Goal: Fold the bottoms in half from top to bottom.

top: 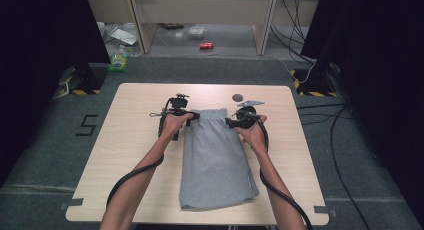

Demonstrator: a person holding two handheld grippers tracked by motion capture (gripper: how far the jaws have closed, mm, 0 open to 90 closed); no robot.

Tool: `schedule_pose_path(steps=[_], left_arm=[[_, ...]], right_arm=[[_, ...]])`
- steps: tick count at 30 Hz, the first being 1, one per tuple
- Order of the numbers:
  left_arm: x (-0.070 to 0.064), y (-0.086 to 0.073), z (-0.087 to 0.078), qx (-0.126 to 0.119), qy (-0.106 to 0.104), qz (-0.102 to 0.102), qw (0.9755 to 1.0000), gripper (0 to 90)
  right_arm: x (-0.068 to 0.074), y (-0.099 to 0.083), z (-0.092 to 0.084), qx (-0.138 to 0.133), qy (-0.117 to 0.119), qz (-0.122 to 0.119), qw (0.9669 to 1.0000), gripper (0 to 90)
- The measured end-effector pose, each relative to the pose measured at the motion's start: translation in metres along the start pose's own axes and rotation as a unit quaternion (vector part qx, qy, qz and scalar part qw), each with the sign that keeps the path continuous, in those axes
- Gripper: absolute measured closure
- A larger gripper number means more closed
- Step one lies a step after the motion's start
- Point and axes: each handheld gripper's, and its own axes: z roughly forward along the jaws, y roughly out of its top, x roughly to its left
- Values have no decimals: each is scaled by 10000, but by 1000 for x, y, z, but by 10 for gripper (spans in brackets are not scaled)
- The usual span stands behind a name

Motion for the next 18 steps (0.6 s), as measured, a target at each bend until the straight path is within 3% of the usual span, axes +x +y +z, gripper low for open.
schedule_pose_path(steps=[5,13,18], left_arm=[[5,1,-4,-107,8,-67,9999,408],[7,-4,-4,-97,-38,-130,9999,410],[8,-8,-1,-77,-69,-160,9998,428]], right_arm=[[-6,-1,16,73,61,94,9999,469],[-6,4,28,83,185,161,9997,496],[-2,7,40,326,200,214,9990,509]])
